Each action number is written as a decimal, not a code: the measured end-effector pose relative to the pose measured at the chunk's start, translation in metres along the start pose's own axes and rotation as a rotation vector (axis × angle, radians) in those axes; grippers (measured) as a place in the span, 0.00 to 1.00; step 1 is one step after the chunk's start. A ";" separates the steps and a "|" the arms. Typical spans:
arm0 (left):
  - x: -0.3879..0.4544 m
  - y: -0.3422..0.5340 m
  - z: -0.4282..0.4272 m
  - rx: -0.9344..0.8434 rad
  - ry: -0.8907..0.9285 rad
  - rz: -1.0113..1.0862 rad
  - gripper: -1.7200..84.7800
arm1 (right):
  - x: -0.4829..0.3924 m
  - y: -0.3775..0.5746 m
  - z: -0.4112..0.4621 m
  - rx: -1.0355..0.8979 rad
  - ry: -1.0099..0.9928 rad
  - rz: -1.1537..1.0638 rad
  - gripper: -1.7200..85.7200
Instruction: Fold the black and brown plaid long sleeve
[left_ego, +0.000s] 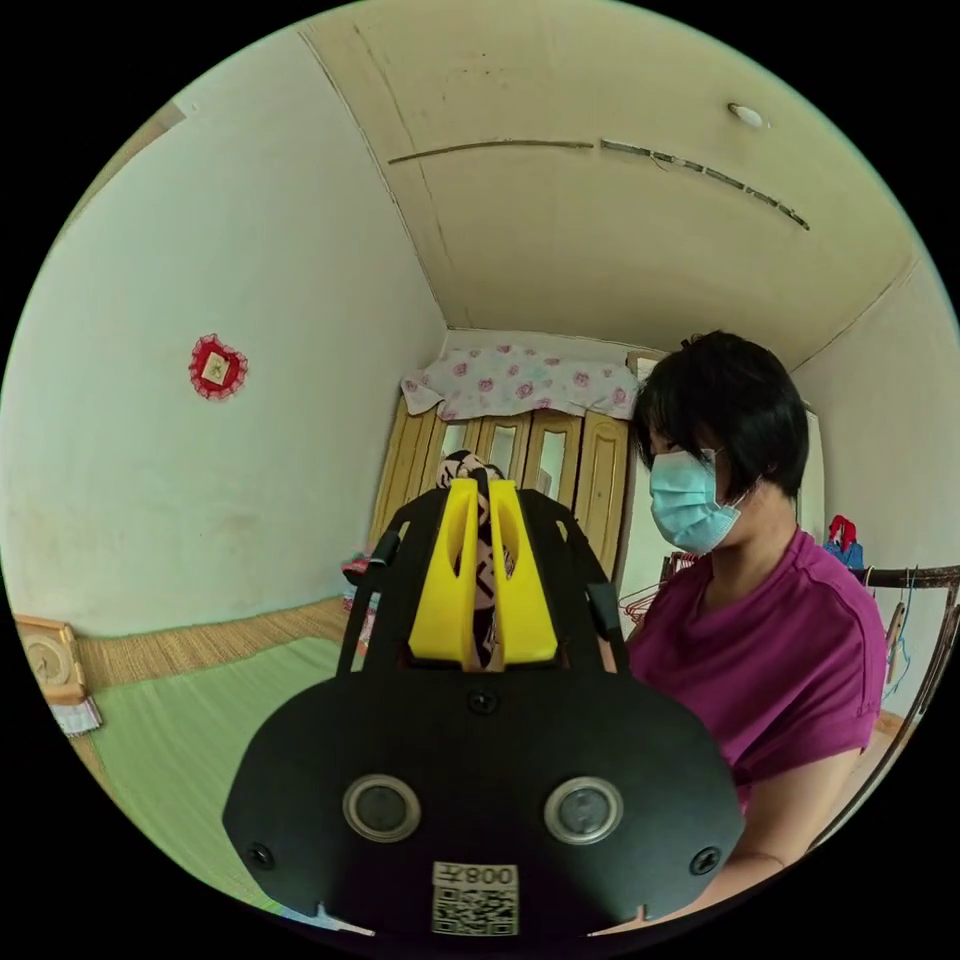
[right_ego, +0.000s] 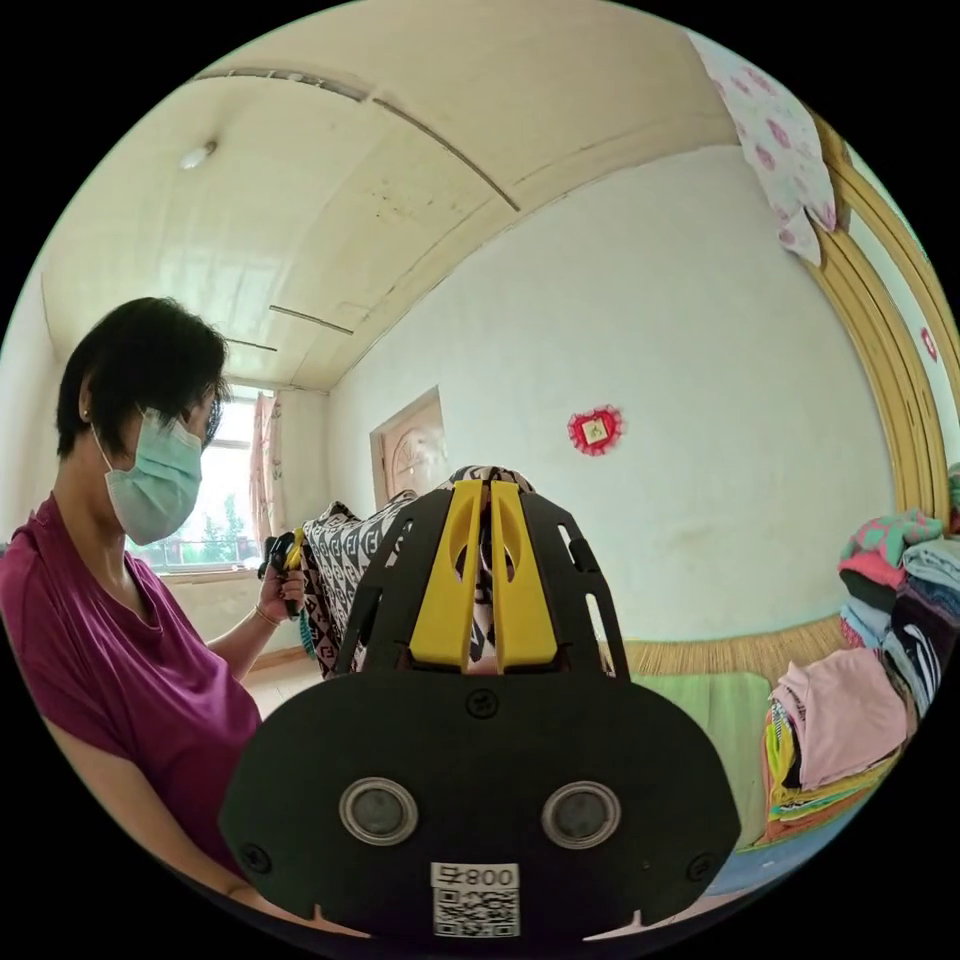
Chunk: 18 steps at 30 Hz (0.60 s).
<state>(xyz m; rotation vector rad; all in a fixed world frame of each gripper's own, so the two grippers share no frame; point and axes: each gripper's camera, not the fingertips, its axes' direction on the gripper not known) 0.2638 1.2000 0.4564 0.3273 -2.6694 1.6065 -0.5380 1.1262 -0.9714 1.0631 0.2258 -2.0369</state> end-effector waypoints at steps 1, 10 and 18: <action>0.005 -0.001 0.001 0.005 0.000 0.009 0.04 | -0.009 -0.007 -0.007 0.015 0.005 -0.023 0.03; 0.056 -0.001 0.034 0.007 -0.110 0.103 0.04 | -0.058 -0.025 -0.036 0.075 0.028 -0.145 0.03; -0.010 0.024 0.119 -0.004 -0.177 -0.037 0.04 | -0.031 -0.005 0.024 0.010 0.110 -0.195 0.03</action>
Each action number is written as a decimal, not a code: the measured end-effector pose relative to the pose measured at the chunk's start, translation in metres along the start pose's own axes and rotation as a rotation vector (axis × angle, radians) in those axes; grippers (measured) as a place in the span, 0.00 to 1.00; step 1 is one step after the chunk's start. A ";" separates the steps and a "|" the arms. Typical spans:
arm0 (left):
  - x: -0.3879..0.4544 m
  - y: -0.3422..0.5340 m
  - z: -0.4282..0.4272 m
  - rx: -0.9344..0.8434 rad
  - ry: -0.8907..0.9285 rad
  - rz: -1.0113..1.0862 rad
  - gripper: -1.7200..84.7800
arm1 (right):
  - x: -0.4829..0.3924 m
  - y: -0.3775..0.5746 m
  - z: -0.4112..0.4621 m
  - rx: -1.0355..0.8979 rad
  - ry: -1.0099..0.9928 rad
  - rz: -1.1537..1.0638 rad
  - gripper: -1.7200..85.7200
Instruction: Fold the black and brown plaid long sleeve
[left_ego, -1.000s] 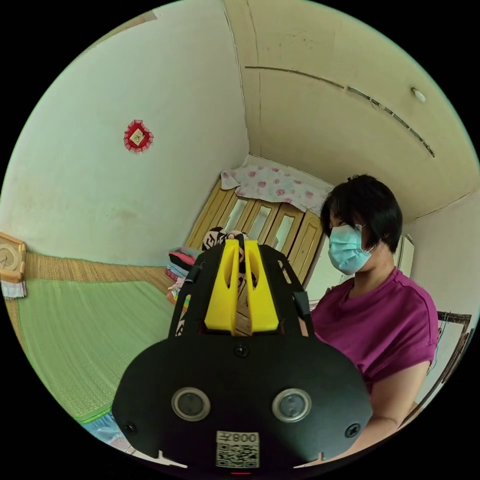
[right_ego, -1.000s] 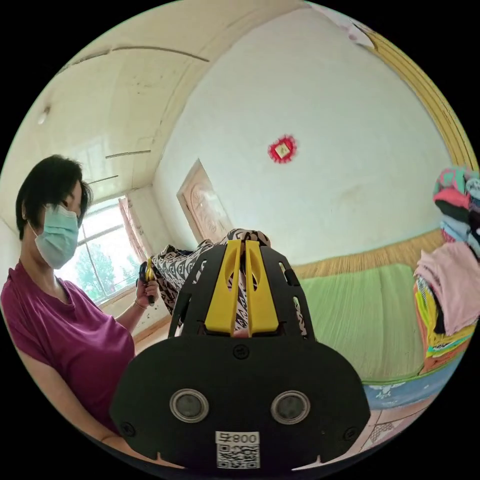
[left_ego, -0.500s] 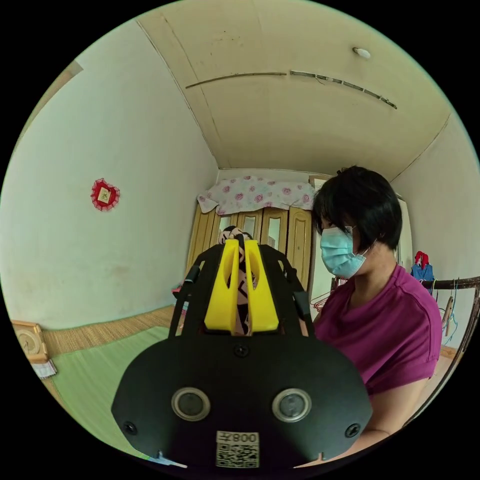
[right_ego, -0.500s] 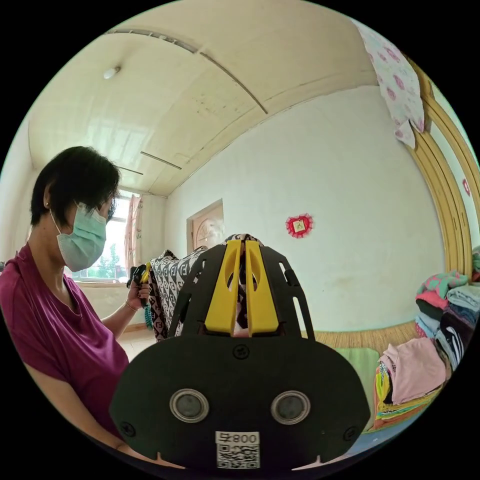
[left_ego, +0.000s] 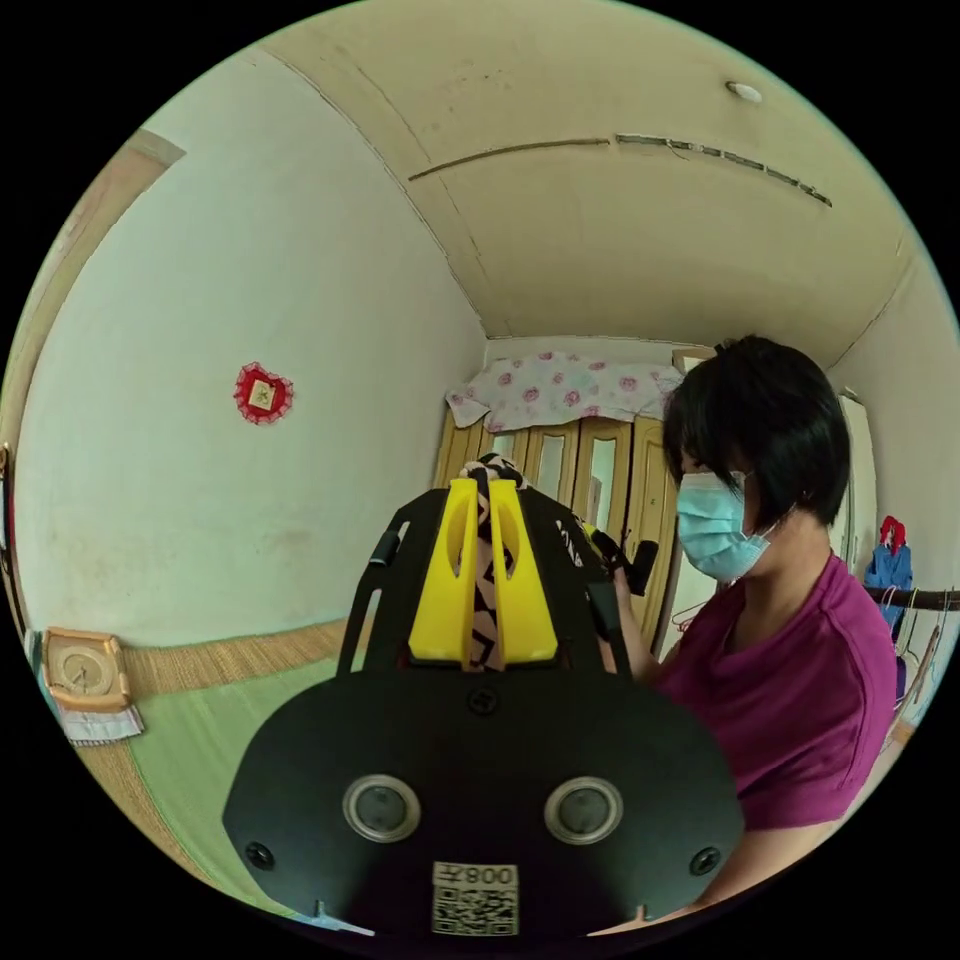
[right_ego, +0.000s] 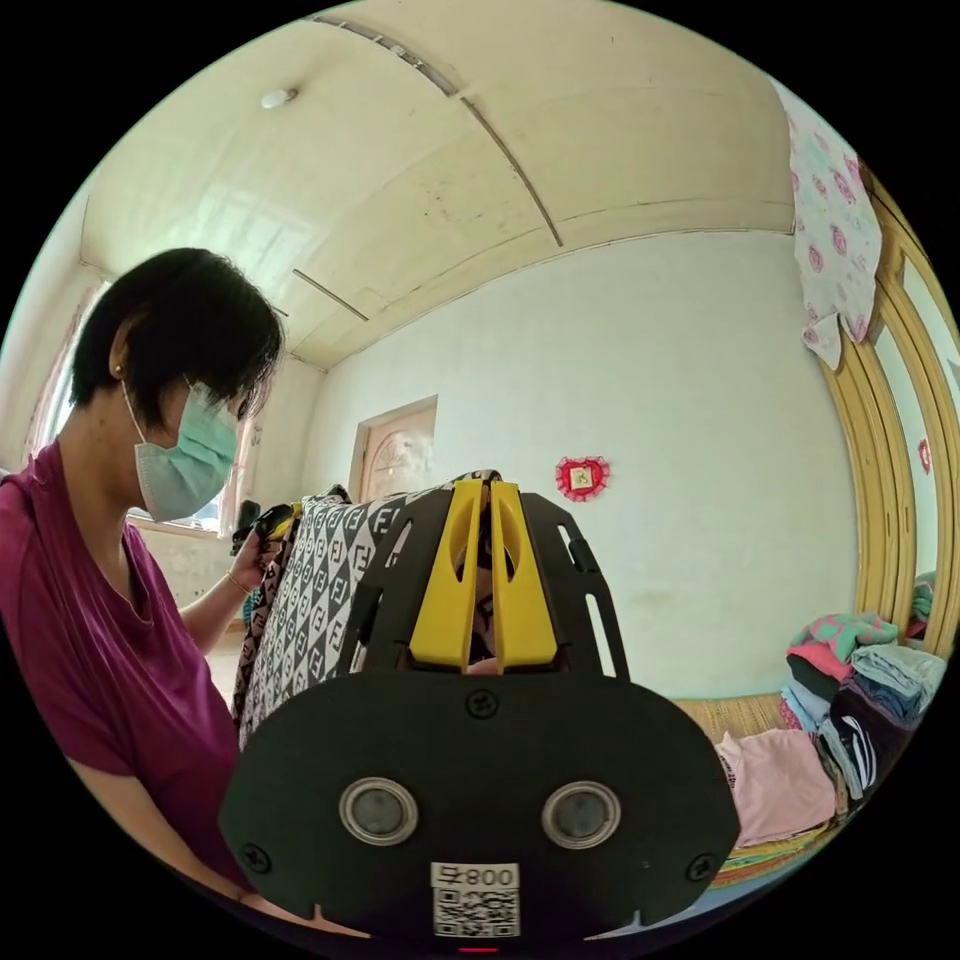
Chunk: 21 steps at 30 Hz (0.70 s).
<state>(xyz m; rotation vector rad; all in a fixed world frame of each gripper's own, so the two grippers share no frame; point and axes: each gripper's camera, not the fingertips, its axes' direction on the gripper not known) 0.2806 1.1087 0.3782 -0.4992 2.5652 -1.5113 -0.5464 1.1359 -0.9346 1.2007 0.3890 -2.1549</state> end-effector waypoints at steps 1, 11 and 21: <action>-0.009 0.001 0.010 -0.009 -0.008 -0.008 0.04 | 0.011 0.008 0.024 -0.022 0.017 -0.005 0.03; -0.298 0.106 0.234 -0.256 -0.205 -0.434 0.06 | 0.202 0.190 0.385 -0.543 0.163 0.133 0.03; -0.410 0.403 0.339 -0.620 -0.383 -0.890 0.11 | 0.319 0.583 0.613 -1.182 0.174 0.480 0.03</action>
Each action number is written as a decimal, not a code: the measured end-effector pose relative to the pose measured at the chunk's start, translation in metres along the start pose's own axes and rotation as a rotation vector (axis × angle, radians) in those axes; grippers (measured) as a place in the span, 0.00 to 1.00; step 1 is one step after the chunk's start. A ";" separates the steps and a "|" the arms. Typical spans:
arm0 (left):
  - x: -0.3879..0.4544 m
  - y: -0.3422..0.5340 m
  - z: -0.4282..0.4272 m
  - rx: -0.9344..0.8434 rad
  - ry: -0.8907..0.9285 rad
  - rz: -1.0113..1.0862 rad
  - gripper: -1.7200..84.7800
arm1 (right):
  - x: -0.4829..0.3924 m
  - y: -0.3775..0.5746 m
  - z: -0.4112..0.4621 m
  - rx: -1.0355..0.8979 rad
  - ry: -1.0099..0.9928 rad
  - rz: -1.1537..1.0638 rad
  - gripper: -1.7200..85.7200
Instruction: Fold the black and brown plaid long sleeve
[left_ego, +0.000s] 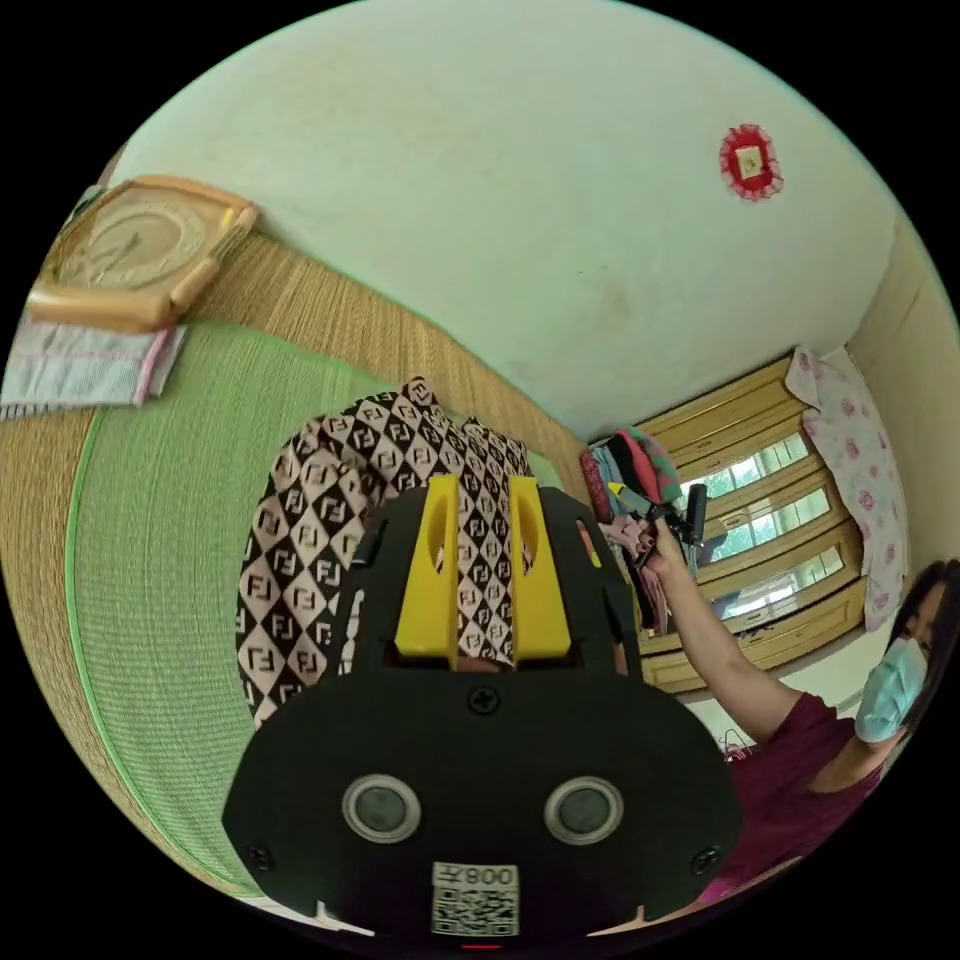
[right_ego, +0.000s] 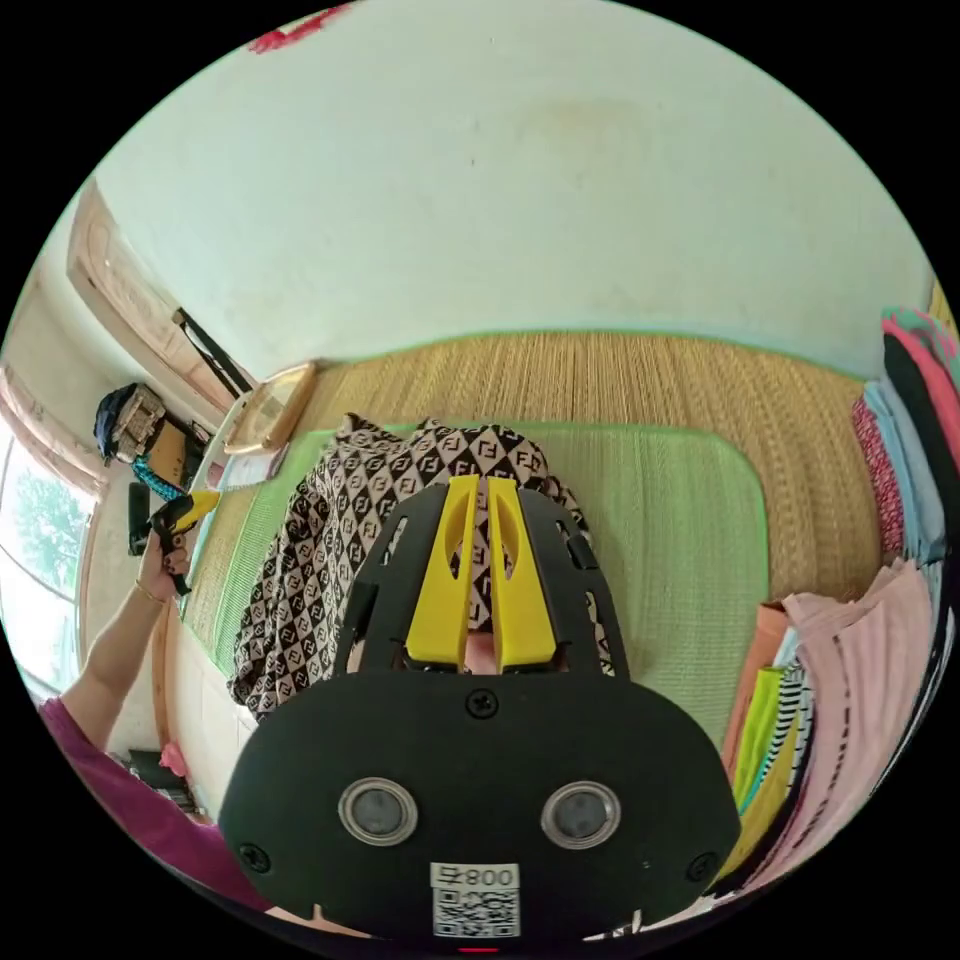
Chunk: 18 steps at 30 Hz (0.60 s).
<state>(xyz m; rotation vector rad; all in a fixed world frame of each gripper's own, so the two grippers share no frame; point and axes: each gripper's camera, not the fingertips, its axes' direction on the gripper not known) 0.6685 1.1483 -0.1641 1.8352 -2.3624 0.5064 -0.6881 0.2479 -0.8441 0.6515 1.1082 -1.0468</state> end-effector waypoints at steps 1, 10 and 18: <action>-0.005 0.014 0.009 -0.027 -0.017 -0.012 0.12 | 0.003 0.019 0.029 -0.028 -0.026 -0.007 0.03; 0.017 0.203 0.079 -0.225 -0.296 -0.080 0.12 | -0.001 0.226 0.121 -0.192 -0.043 -0.005 0.07; 0.073 0.223 0.109 -0.325 -0.885 0.060 0.04 | 0.000 0.329 0.164 -0.259 -0.045 0.139 0.08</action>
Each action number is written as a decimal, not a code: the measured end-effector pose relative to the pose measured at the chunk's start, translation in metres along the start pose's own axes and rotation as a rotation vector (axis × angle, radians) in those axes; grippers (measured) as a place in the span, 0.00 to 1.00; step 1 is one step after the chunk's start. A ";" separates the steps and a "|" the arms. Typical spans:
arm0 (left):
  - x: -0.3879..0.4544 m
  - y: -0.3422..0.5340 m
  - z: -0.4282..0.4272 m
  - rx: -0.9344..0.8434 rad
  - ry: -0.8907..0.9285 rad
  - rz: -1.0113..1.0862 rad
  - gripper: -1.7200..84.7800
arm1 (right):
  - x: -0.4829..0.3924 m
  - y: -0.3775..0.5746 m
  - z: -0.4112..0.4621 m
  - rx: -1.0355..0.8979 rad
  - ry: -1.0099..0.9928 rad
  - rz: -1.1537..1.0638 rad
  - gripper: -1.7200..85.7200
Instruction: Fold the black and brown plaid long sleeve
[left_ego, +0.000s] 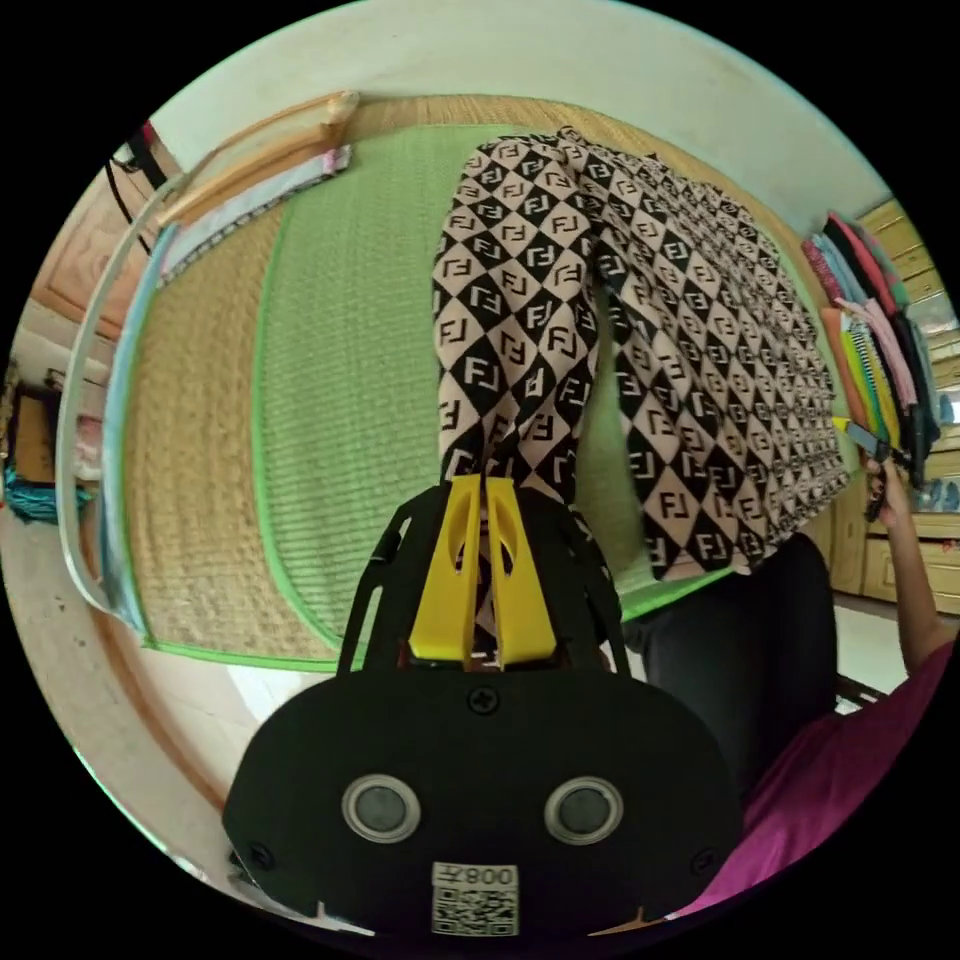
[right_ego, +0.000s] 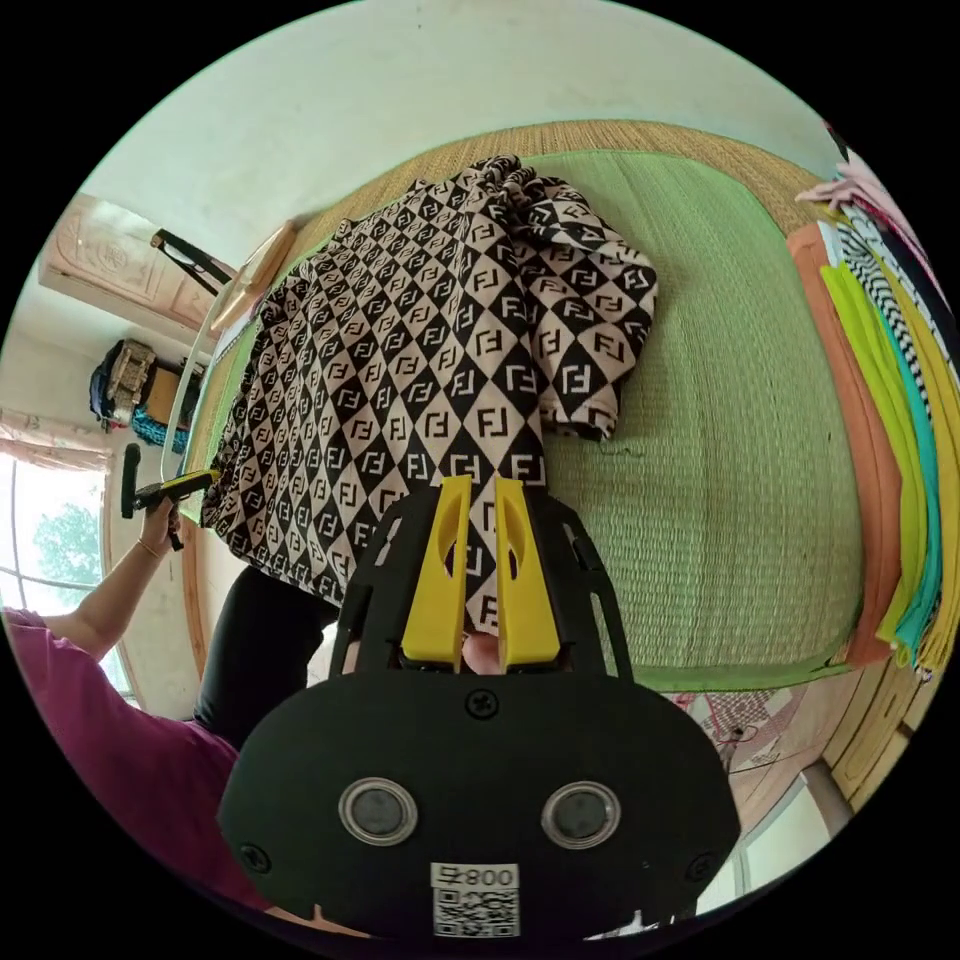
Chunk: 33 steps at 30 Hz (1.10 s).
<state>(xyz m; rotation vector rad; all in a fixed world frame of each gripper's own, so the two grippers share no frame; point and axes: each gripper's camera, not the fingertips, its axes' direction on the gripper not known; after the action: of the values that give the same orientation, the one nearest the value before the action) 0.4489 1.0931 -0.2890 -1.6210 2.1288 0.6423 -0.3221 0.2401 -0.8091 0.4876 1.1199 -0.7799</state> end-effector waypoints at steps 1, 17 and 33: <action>-0.007 0.002 -0.003 0.008 -0.002 -0.036 0.04 | 0.001 0.007 0.009 0.001 -0.013 0.016 0.07; 0.116 0.114 0.060 0.001 0.593 -0.066 0.06 | -0.033 0.081 0.072 0.035 -0.089 0.077 0.06; 0.053 0.271 0.057 0.199 0.716 -0.340 0.08 | -0.085 0.106 0.034 0.185 0.112 0.102 0.09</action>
<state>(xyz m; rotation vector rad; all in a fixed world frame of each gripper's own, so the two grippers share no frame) 0.1755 1.1452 -0.3324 -2.2416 2.1601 -0.3014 -0.2398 0.3107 -0.7210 0.7464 1.1223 -0.7774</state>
